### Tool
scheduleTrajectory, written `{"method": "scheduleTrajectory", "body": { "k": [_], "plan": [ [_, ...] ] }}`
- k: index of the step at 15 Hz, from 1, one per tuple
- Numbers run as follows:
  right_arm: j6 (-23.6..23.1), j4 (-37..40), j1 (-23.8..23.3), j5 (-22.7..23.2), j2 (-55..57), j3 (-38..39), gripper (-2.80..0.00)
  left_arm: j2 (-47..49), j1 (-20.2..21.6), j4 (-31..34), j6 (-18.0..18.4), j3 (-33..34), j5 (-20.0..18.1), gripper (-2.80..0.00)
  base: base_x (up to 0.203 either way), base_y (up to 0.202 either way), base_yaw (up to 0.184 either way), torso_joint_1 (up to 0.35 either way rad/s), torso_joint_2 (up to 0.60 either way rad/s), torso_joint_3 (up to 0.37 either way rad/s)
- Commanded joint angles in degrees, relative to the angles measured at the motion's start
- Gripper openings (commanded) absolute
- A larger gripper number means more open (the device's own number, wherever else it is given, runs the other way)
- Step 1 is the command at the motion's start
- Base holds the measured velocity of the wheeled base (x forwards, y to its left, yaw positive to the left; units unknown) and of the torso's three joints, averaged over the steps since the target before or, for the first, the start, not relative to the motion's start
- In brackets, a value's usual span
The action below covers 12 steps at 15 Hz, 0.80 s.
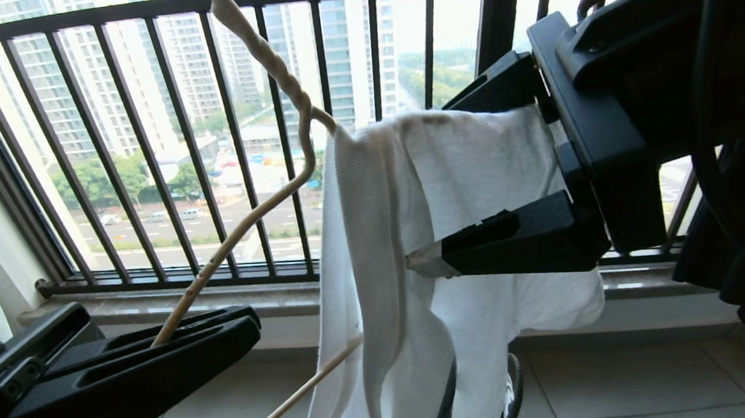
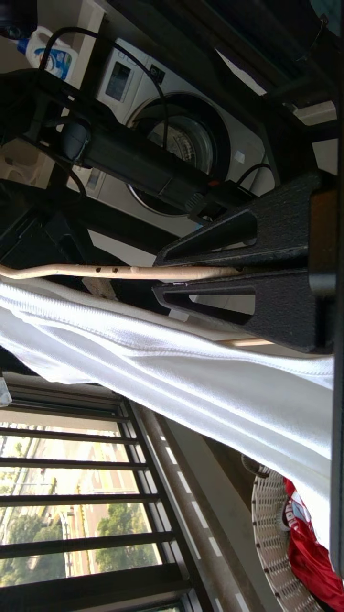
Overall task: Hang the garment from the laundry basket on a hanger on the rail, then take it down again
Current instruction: Hang the clothes on the clothes rack
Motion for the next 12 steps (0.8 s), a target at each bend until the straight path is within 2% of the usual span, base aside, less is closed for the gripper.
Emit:
{"method": "scheduleTrajectory", "body": {
  "k": [1,2,10,12],
  "plan": [
    [-0.6,0.1,0.1,0.2,1.4,-0.1,-0.01,-1.1,0.0,-0.1,0.0,-0.6,-0.1,-2.80,0.000,0.000,0.000,0.000,0.00,0.000],
    [-0.7,0.1,0.1,0.3,1.5,-0.2,-2.80,-1.2,0.0,0.0,0.3,-0.6,-0.2,-2.80,0.000,0.000,0.000,0.000,0.00,0.000],
    [-0.8,0.3,0.3,0.7,0.3,0.0,-2.80,-0.8,0.2,-0.1,0.7,-2.0,0.1,-2.80,0.000,0.000,0.000,0.000,0.00,0.000],
    [-0.8,0.4,0.2,1.9,-0.9,0.1,-2.80,-0.1,1.4,1.6,3.6,-2.6,0.5,-2.80,0.000,0.000,0.000,0.000,0.00,0.000]
  ]
}}
